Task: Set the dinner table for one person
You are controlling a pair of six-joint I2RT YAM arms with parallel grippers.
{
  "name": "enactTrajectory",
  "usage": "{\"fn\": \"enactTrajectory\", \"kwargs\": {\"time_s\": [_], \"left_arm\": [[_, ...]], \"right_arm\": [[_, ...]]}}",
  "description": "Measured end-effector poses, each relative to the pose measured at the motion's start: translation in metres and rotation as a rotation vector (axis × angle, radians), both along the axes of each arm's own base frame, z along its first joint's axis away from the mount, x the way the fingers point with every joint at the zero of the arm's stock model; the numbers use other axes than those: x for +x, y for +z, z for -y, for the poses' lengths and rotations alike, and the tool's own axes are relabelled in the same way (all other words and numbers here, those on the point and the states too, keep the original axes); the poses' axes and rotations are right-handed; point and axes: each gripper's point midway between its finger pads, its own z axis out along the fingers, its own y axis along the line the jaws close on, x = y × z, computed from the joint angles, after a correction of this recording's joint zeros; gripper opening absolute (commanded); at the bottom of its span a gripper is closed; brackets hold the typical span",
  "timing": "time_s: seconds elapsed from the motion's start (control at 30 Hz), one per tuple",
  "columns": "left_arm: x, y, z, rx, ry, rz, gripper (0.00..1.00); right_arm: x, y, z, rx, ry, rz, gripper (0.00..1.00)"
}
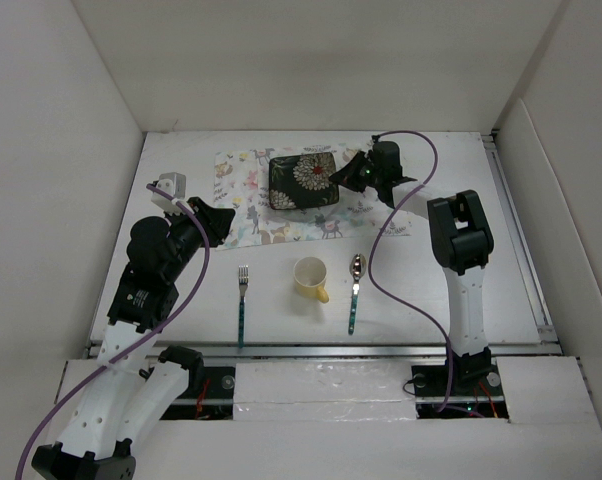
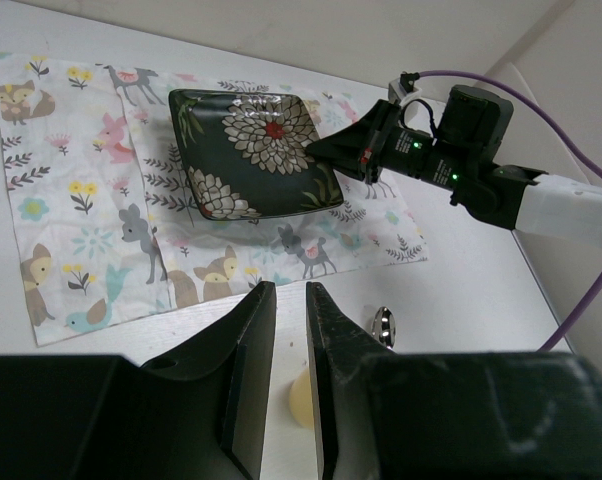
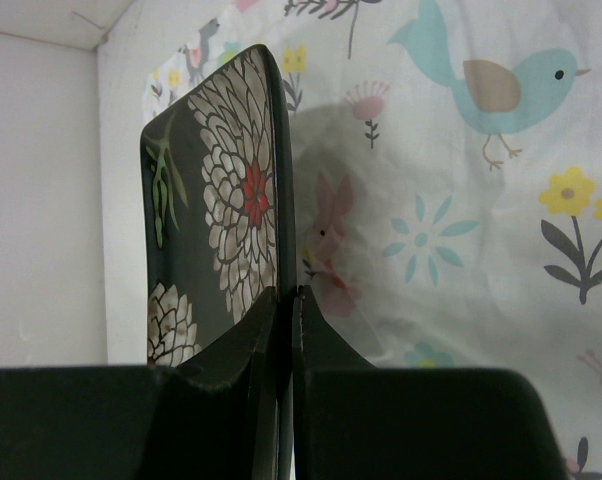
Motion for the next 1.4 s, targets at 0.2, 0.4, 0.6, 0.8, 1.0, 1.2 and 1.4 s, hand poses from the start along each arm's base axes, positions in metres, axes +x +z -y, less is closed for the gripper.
{"fn": "enactTrajectory", "kwargs": {"time_s": [0.2, 0.4, 0.6, 0.8, 1.0, 1.2, 1.4], "left_arm": [[0.001, -0.003, 0.002, 0.003, -0.008, -0.010, 0.17], [0.001, -0.003, 0.003, 0.004, -0.014, -0.010, 0.17], [0.001, -0.003, 0.003, 0.004, -0.017, -0.010, 0.18], [0.001, -0.003, 0.003, 0.004, -0.016, -0.010, 0.18], [0.001, -0.003, 0.003, 0.004, -0.015, -0.011, 0.20], [0.001, -0.003, 0.003, 0.005, -0.015, -0.011, 0.23], [0.003, -0.005, 0.003, 0.007, -0.016, -0.019, 0.23]], "right_arm": [[0.005, -0.013, -0.001, -0.008, -0.001, -0.022, 0.00], [0.004, -0.031, -0.001, -0.026, 0.004, -0.052, 0.11], [-0.001, -0.035, -0.004, -0.016, 0.034, -0.070, 0.51], [-0.004, -0.029, -0.001, -0.066, 0.058, -0.059, 0.69], [-0.007, 0.029, 0.028, -0.209, 0.009, 0.051, 0.73], [-0.065, 0.119, 0.060, -0.342, -0.046, 0.267, 0.00], [-0.202, 0.128, -0.009, -0.444, 0.166, 0.393, 0.38]]}}
